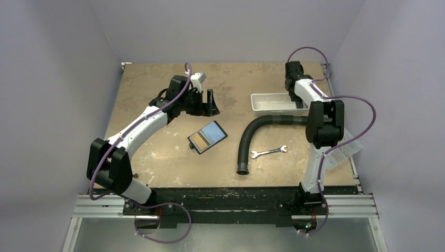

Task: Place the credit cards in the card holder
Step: Pick up the credit card from the storage box.

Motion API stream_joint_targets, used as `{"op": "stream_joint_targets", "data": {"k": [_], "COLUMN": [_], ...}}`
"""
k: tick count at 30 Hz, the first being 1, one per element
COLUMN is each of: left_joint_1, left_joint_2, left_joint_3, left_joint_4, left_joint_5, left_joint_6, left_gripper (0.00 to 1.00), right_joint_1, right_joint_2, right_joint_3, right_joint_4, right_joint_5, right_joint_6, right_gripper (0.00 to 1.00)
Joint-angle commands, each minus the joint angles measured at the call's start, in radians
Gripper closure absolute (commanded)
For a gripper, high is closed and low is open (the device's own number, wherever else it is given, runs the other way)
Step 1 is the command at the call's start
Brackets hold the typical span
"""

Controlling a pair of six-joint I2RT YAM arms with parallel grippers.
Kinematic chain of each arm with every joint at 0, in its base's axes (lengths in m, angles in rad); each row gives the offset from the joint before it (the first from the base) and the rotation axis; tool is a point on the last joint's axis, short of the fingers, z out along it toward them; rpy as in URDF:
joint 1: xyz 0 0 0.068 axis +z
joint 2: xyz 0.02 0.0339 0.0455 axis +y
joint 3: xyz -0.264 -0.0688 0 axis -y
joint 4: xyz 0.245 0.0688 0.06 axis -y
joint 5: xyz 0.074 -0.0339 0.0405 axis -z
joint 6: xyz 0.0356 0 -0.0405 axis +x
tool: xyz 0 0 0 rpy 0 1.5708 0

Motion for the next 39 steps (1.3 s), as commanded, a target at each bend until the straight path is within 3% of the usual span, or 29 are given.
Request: {"op": "stream_joint_targets", "data": {"k": [1, 10, 20, 39], "left_joint_1": [-0.004, -0.004, -0.004, -0.004], "left_joint_2": [0.0, -0.004, -0.004, 0.007], "left_joint_3": [0.0, -0.001, 0.0, -0.001], "left_joint_4": [0.039, 0.039, 0.039, 0.041], "left_joint_5": [0.023, 0.027, 0.029, 0.043], "left_joint_6": [0.002, 0.004, 0.004, 0.002], "left_gripper": [0.15, 0.14, 0.14, 0.14], "right_joint_1": [-0.003, -0.003, -0.002, -0.003], "right_joint_2": [-0.019, -0.028, -0.031, -0.068], "right_joint_3": [0.016, 0.015, 0.027, 0.113], "right_joint_4": [-0.003, -0.004, -0.018, -0.096], "right_joint_5": [0.051, 0.048, 0.027, -0.115], "right_joint_6": [-0.005, -0.004, 0.006, 0.07], "right_gripper": [0.64, 0.72, 0.86, 1.0]}}
